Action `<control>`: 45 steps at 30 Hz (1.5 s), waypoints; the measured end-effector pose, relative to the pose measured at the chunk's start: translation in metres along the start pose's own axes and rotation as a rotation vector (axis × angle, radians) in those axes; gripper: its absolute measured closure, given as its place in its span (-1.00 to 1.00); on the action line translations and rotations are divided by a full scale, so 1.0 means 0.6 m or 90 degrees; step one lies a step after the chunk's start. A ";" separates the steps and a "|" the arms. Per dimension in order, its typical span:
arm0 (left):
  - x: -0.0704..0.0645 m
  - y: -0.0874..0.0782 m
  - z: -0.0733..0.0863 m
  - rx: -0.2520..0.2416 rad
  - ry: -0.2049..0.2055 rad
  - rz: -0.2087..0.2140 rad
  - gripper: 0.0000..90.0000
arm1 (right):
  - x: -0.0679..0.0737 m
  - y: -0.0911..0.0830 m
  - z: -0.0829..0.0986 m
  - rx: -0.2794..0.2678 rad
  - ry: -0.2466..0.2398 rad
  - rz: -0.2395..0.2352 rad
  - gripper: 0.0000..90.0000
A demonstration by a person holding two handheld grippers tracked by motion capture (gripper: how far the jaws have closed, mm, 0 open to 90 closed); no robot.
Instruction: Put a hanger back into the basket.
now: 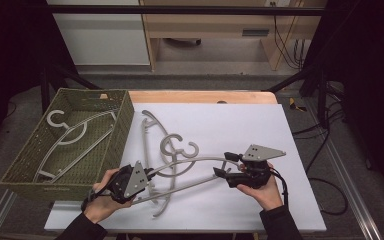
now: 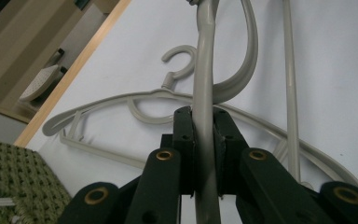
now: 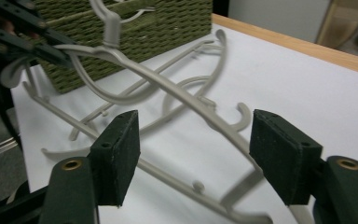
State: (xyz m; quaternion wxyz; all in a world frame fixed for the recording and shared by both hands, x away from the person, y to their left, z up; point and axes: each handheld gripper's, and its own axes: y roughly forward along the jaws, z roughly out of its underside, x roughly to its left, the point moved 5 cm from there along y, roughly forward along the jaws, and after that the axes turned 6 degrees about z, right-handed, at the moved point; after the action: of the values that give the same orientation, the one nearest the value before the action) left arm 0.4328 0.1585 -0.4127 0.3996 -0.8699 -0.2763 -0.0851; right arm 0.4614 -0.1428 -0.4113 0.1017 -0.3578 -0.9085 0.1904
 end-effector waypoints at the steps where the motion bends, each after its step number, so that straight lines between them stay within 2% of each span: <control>1: 0.003 -0.003 0.000 -0.004 -0.006 -0.004 0.82 | -0.009 -0.006 0.003 -0.006 0.009 0.018 -0.34; 2: 0.007 -0.009 -0.002 -0.020 -0.027 -0.012 0.82 | -0.014 -0.009 0.004 -0.010 0.014 0.026 -0.35; 4: 0.011 -0.014 -0.002 -0.016 -0.028 -0.015 0.82 | -0.019 -0.013 0.006 -0.012 0.019 0.032 -0.38; 5: 0.016 -0.021 -0.004 -0.028 -0.050 -0.026 0.82 | -0.029 -0.020 0.010 -0.016 0.029 0.055 -0.50; 6: 0.016 -0.021 -0.004 -0.028 -0.050 -0.026 0.82 | -0.029 -0.020 0.010 -0.016 0.029 0.055 -0.50; 7: 0.022 -0.029 -0.004 -0.037 -0.069 -0.036 0.82 | -0.038 -0.027 0.015 -0.017 0.036 0.074 -0.54; 8: 0.022 -0.029 -0.004 -0.037 -0.069 -0.036 0.82 | -0.038 -0.027 0.015 -0.017 0.036 0.074 -0.54; 9: 0.026 -0.033 -0.004 -0.043 -0.081 -0.038 0.82 | -0.048 -0.035 0.022 -0.019 0.047 0.096 -0.65; 11: 0.032 -0.040 -0.003 -0.050 -0.100 -0.042 0.82 | -0.051 -0.037 0.024 -0.018 0.050 0.103 -0.66; 12: 0.035 -0.044 -0.003 -0.054 -0.108 -0.045 0.82 | -0.060 -0.044 0.030 -0.020 0.060 0.120 -0.71; 13: 0.041 -0.052 -0.002 -0.060 -0.121 -0.052 0.82 | -0.065 -0.047 0.033 -0.021 0.061 0.125 -0.72; 16: 0.050 -0.063 -0.001 -0.071 -0.136 -0.062 0.82 | -0.076 -0.055 0.040 -0.022 0.077 0.142 -0.75; 25: 0.073 -0.096 -0.004 -0.101 -0.162 -0.082 0.82 | -0.098 -0.069 0.056 -0.021 0.102 0.165 -0.81; 30: 0.093 -0.114 -0.002 -0.104 -0.169 -0.094 0.82 | -0.098 -0.070 0.055 -0.025 0.103 0.167 -0.82; 33: 0.123 -0.128 -0.002 -0.108 -0.185 -0.104 0.82 | -0.097 -0.070 0.055 -0.022 0.102 0.165 -0.83; 34: 0.123 -0.128 -0.002 -0.108 -0.185 -0.104 0.82 | -0.097 -0.070 0.055 -0.022 0.102 0.165 -0.83; 35: 0.140 -0.134 0.000 -0.102 -0.192 -0.109 0.82 | -0.098 -0.070 0.056 -0.021 0.099 0.167 -0.83; 36: 0.140 -0.134 0.000 -0.102 -0.192 -0.109 0.82 | -0.098 -0.070 0.056 -0.021 0.099 0.167 -0.83; 38: 0.164 -0.144 0.006 -0.093 -0.202 -0.112 0.82 | -0.098 -0.070 0.055 -0.024 0.102 0.168 -0.83; 40: 0.172 -0.147 0.008 -0.090 -0.205 -0.117 0.82 | -0.098 -0.070 0.055 -0.024 0.101 0.169 -0.83; 42: 0.193 -0.158 0.015 -0.085 -0.215 -0.128 0.82 | -0.098 -0.070 0.055 -0.025 0.102 0.168 -0.83; 43: 0.193 -0.158 0.015 -0.085 -0.215 -0.128 0.82 | -0.098 -0.070 0.055 -0.025 0.102 0.168 -0.83; 45: 0.213 -0.169 0.023 -0.083 -0.225 -0.138 0.82 | -0.097 -0.069 0.055 -0.023 0.100 0.167 -0.84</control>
State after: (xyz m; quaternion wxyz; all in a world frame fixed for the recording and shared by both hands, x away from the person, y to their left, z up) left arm 0.4826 0.2746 -0.3091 0.2766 -0.8603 -0.4282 0.0089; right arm 0.4677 -0.2200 -0.4267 0.1401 -0.4888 -0.8467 0.1569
